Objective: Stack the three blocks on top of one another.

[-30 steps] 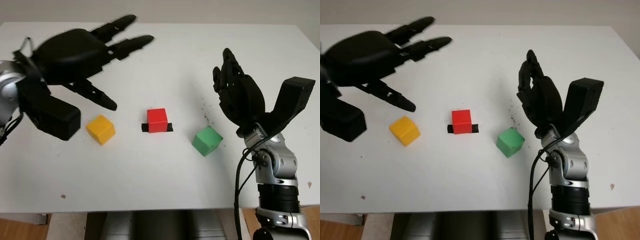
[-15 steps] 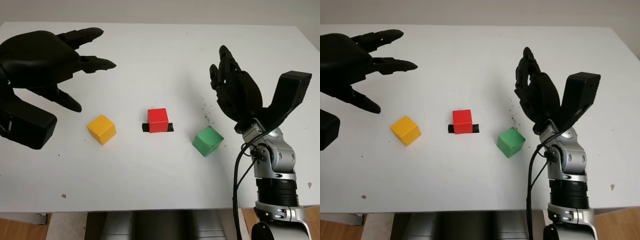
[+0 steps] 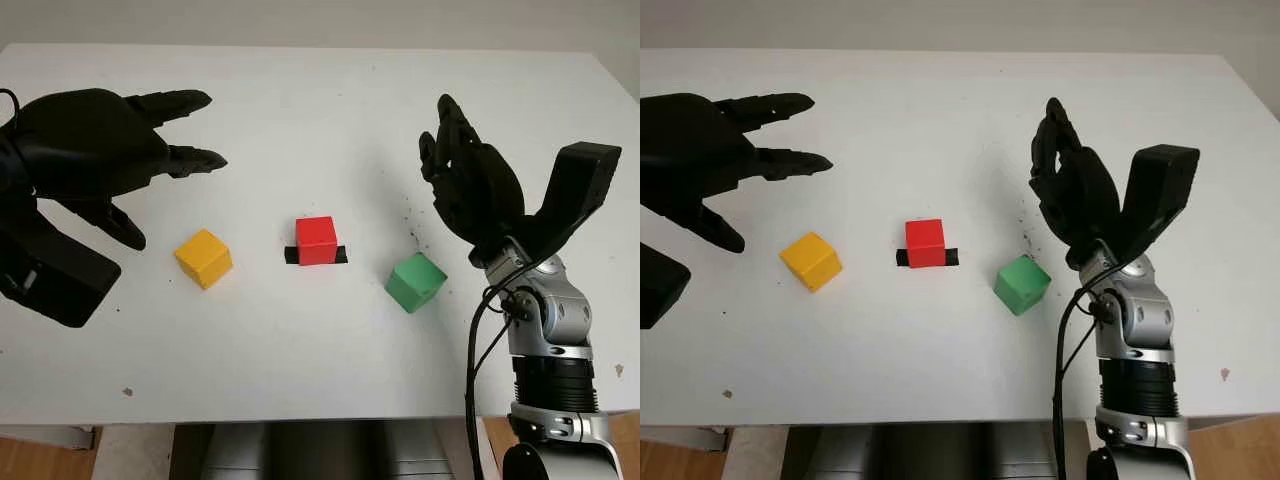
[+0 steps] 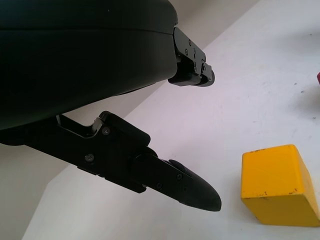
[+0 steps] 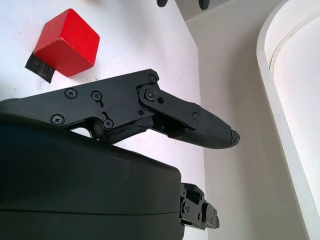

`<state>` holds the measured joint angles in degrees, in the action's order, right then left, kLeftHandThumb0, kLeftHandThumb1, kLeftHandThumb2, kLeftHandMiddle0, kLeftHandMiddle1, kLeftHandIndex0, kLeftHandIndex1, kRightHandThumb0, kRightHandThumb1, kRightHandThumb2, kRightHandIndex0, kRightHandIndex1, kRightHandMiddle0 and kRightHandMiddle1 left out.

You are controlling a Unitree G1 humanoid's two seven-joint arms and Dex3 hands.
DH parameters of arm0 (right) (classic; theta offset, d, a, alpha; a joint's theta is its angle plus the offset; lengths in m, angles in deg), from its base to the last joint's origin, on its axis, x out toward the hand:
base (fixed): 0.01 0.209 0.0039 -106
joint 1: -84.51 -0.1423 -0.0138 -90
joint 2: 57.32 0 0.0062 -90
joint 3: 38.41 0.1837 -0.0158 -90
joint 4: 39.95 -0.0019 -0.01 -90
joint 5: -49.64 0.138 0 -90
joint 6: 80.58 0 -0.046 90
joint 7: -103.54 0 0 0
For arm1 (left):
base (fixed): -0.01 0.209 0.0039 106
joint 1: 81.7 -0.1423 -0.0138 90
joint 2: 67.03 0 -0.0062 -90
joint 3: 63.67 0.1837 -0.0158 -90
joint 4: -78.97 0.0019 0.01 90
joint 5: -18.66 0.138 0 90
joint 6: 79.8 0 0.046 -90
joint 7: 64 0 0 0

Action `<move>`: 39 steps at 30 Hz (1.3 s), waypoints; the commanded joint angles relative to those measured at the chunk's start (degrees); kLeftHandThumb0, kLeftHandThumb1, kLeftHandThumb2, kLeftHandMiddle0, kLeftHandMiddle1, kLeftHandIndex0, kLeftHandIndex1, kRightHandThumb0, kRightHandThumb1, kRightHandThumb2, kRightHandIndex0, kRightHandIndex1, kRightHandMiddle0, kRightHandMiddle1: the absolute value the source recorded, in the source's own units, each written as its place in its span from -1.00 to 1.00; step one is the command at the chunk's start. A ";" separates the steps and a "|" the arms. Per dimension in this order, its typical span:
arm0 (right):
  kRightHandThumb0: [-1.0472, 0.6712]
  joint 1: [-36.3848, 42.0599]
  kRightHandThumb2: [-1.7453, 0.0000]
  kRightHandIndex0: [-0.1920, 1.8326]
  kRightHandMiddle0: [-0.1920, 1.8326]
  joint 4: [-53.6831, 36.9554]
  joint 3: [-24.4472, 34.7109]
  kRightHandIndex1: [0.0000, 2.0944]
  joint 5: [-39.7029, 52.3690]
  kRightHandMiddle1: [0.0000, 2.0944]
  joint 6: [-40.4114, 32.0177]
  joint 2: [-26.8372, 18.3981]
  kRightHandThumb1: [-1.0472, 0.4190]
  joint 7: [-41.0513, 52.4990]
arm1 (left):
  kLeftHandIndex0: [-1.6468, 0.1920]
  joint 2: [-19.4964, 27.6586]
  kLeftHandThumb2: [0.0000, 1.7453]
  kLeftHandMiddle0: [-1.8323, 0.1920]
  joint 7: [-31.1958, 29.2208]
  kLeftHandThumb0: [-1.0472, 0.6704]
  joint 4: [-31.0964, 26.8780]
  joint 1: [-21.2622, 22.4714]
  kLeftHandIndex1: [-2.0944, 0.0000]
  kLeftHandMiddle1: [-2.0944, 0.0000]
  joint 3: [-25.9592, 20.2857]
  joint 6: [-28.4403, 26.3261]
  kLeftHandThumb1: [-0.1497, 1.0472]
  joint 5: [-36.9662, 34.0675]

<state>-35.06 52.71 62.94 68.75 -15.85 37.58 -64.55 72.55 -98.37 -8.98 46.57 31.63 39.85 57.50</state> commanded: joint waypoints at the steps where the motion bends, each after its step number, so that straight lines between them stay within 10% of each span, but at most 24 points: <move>1: -0.53 0.05 0.13 -1.00 -1.00 -0.45 0.42 -1.00 0.55 -1.00 -0.13 -0.82 -1.00 0.62 | 0.56 -0.93 -0.93 1.00 0.36 -0.66 -1.71 -1.83 0.95 1.00 -0.06 -0.78 0.74 0.22; 29: -0.55 -0.24 0.14 -1.00 -1.00 -0.65 0.88 -1.00 0.73 -1.00 -1.13 -1.88 -1.00 2.50 | 0.23 -9.17 -0.94 0.85 9.92 -0.56 0.46 -8.94 0.80 0.92 3.26 -3.15 0.72 6.13; 39: -0.54 -0.17 0.14 -1.00 -1.00 -1.09 0.84 -1.00 0.21 -1.00 -1.47 -2.27 -1.00 2.19 | 0.46 -8.91 -0.94 0.75 17.41 -0.48 3.79 -7.44 0.17 0.95 5.17 0.58 0.75 11.71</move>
<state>-35.05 52.69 63.53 68.91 -17.24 36.22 -62.26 63.30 -81.90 -5.36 38.16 36.25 39.97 68.46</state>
